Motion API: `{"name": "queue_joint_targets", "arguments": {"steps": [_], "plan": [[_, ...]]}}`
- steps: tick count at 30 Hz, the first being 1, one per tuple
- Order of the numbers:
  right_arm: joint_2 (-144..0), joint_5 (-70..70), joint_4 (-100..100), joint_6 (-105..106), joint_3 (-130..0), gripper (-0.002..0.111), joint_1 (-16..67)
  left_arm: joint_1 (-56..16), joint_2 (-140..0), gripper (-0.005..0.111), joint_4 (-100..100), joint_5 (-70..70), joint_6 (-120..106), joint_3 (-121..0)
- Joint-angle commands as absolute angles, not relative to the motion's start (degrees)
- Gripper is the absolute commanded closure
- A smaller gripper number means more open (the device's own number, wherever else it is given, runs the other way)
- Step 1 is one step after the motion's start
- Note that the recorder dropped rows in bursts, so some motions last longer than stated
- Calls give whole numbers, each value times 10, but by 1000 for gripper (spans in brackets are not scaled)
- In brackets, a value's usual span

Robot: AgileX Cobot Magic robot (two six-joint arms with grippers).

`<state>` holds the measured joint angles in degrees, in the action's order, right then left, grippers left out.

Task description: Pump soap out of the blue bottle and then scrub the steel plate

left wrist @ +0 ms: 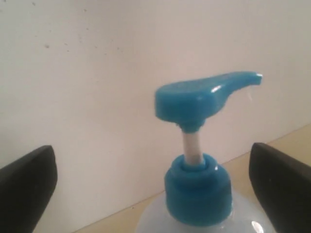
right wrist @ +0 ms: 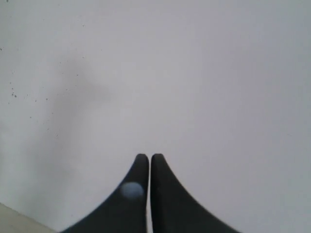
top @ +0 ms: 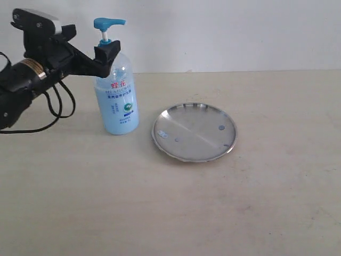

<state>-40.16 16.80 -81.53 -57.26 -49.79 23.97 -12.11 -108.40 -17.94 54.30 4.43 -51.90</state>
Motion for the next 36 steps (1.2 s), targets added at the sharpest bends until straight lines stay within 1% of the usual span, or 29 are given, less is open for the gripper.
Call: {"name": "queue_joint_targets", "arguments": {"steps": [1,4,5,7,9,12,15,16,22,25,28,31,36], "plan": [[-316,210,-729,-571,-401,109,238,-102,-1003,1,-173,519,40,-460],[-287,220,-630,-571,-319,109,238,-96,-937,4,-152,506,33,-421],[-285,213,-609,-571,-294,109,238,-95,-909,7,-137,490,24,-410],[-287,159,-578,-594,-224,109,238,-95,-848,17,-113,453,8,-392],[-287,74,-577,-631,-172,109,238,-95,-776,34,-109,380,-23,-380],[-287,-20,-577,-666,-118,109,238,-92,-664,69,-117,253,-96,-377],[-287,-20,-570,-671,-90,109,238,-92,-545,98,-115,143,-126,-377],[-287,-6,-570,-667,-84,109,238,-92,-503,103,-115,115,-127,-377],[-287,58,-570,-684,-71,109,238,-92,-285,103,-114,-82,-125,-377],[-287,56,-570,-684,-56,109,238,-92,-192,103,-114,-239,-90,-377],[-287,55,-570,-700,-41,109,238,-92,-127,103,-114,-357,-23,-367],[-287,62,-569,-703,-33,109,238,-92,-74,103,-114,-383,18,-337],[-287,68,-569,-701,-19,109,238,-92,-33,103,-114,-306,69,-254]]}}
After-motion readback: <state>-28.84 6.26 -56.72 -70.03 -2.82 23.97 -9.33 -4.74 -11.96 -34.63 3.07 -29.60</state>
